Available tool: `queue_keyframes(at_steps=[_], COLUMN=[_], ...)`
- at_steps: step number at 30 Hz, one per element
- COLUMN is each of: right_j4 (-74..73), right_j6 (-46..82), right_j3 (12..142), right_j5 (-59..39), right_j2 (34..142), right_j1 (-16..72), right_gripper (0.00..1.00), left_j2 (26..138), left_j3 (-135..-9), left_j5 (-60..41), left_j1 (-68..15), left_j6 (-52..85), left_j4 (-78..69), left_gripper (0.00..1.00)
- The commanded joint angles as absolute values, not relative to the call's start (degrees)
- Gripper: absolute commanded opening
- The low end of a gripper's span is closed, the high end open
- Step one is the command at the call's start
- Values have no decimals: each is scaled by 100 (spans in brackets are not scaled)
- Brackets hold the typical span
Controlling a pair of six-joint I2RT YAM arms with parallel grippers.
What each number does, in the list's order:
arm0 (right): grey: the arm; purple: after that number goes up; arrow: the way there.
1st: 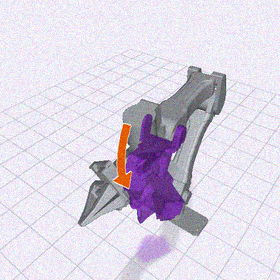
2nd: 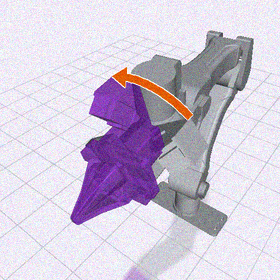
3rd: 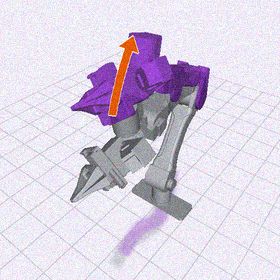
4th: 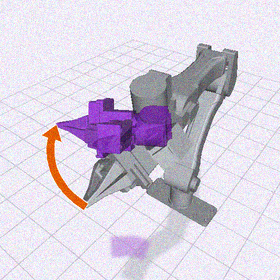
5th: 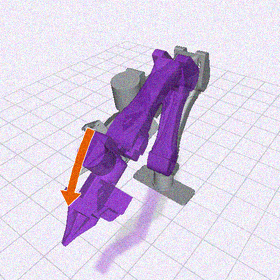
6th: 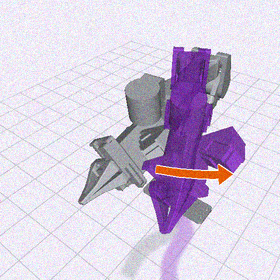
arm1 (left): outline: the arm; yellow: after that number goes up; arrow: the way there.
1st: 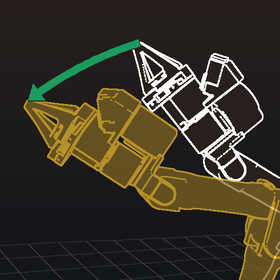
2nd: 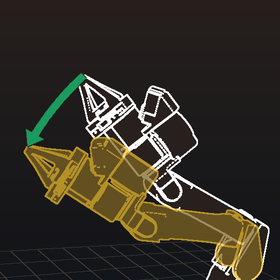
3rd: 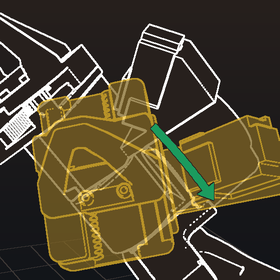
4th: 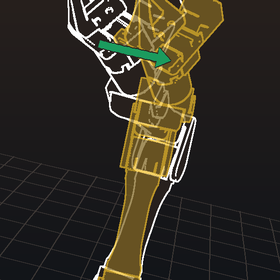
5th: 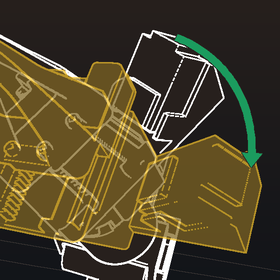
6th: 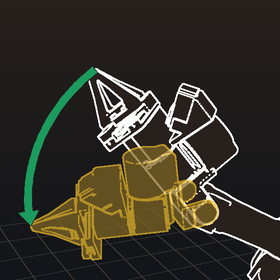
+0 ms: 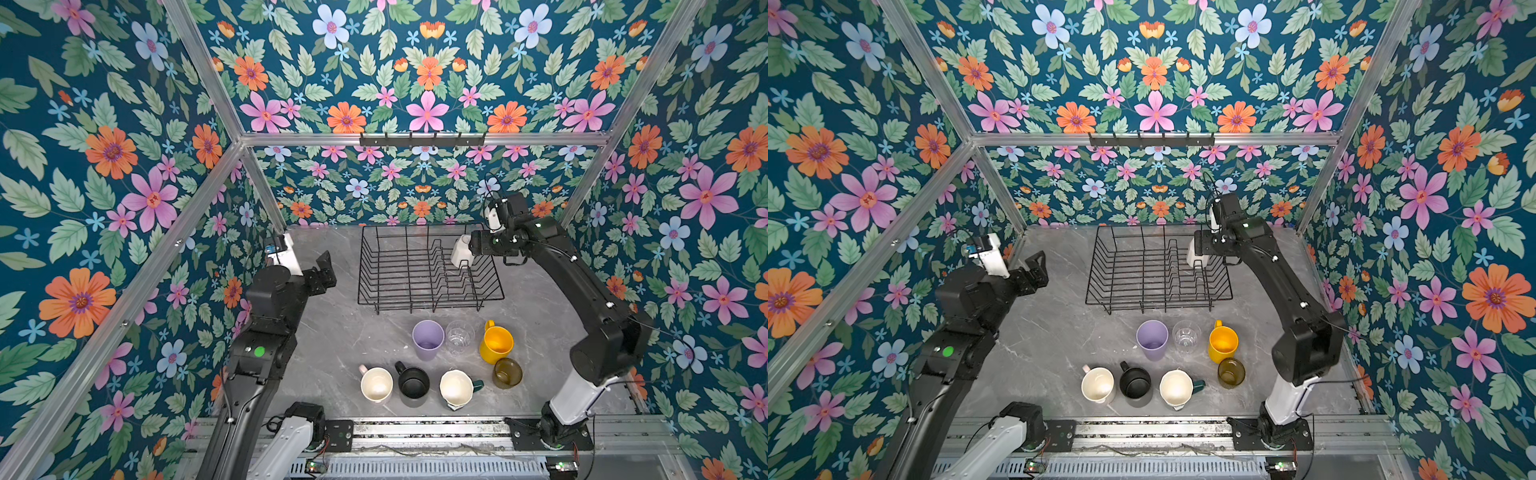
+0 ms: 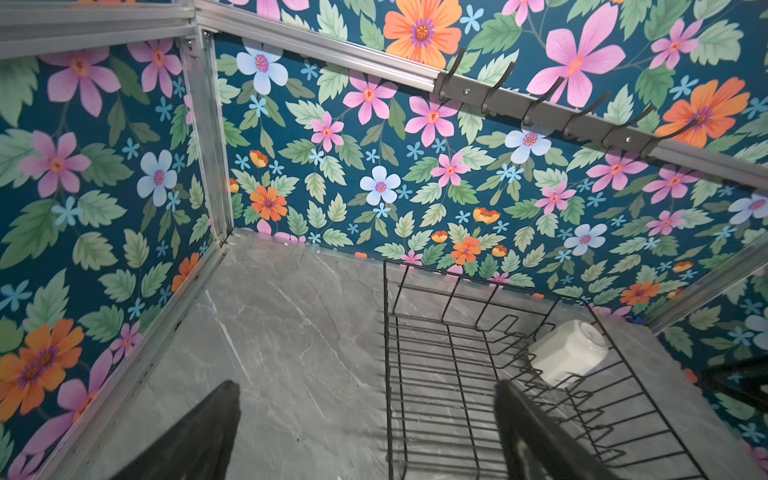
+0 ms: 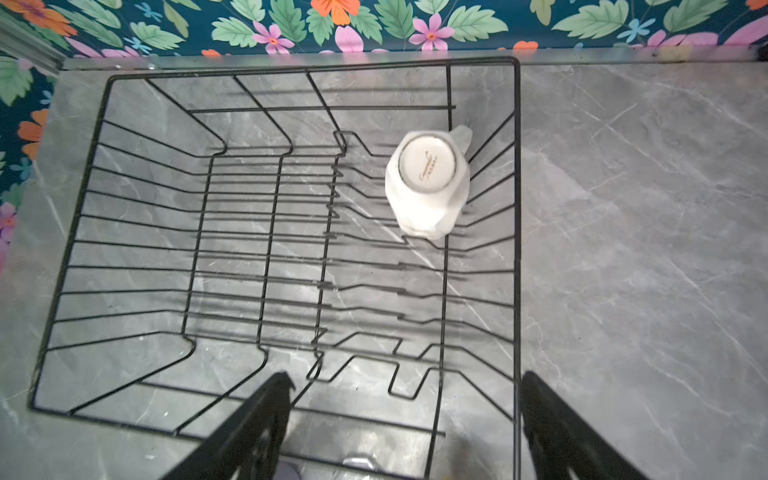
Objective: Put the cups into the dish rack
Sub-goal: 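Open the right gripper and lift it off the mug while left arm moves toward cups, then lower the left gripper onto the pink mug's rim and grasp it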
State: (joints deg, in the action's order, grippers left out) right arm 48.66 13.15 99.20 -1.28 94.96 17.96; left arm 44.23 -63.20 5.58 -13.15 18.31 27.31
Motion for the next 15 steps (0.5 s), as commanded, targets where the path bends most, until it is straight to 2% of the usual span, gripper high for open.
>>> queue_keyframes(at_steps=[1, 7, 10, 15], right_j4=[4198, 3675, 3563, 3390], right_j6=[1364, 1203, 1128, 1211], right_j3=[9333, 8383, 8171, 7930], right_j5=[-355, -530, -693, -864], right_j2=[8859, 8004, 7846, 7813], right_j1=[1815, 1817, 1811, 1811], right_gripper=[86, 93, 95, 96], left_j2=[4267, 3813, 3609, 3507], left_j3=[-6548, -6003, -5714, -5590], left_j5=[140, -485, -688, -804], left_j1=[-1318, -1316, -1318, -1318], left_j6=[2663, 3488, 3770, 3845], left_j4=[4496, 5259, 5390, 5839], left_gripper=[90, 80, 73, 67])
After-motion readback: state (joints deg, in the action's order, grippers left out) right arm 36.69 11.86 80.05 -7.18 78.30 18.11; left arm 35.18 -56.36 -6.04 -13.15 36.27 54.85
